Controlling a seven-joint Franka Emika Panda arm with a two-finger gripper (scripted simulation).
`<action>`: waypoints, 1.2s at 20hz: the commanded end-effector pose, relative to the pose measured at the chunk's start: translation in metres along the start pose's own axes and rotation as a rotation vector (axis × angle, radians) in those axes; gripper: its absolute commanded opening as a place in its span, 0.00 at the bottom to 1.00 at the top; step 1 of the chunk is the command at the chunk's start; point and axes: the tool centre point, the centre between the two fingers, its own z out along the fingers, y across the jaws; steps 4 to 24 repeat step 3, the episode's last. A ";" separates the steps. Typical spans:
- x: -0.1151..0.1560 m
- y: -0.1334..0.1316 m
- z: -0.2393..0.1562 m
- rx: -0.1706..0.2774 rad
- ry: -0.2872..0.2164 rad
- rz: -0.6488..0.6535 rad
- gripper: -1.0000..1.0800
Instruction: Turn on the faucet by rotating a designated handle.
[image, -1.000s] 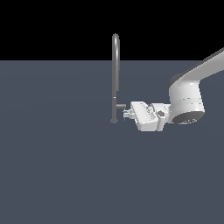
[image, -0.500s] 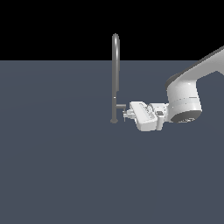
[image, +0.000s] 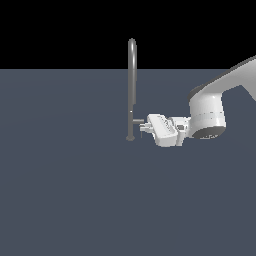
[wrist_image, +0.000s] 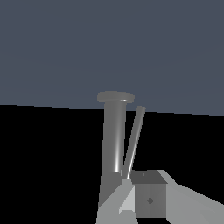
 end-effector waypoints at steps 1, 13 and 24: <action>0.042 0.003 -0.002 0.036 0.018 0.048 0.00; 0.044 0.002 -0.002 0.038 0.016 0.049 0.00; 0.044 0.002 -0.002 0.038 0.016 0.049 0.00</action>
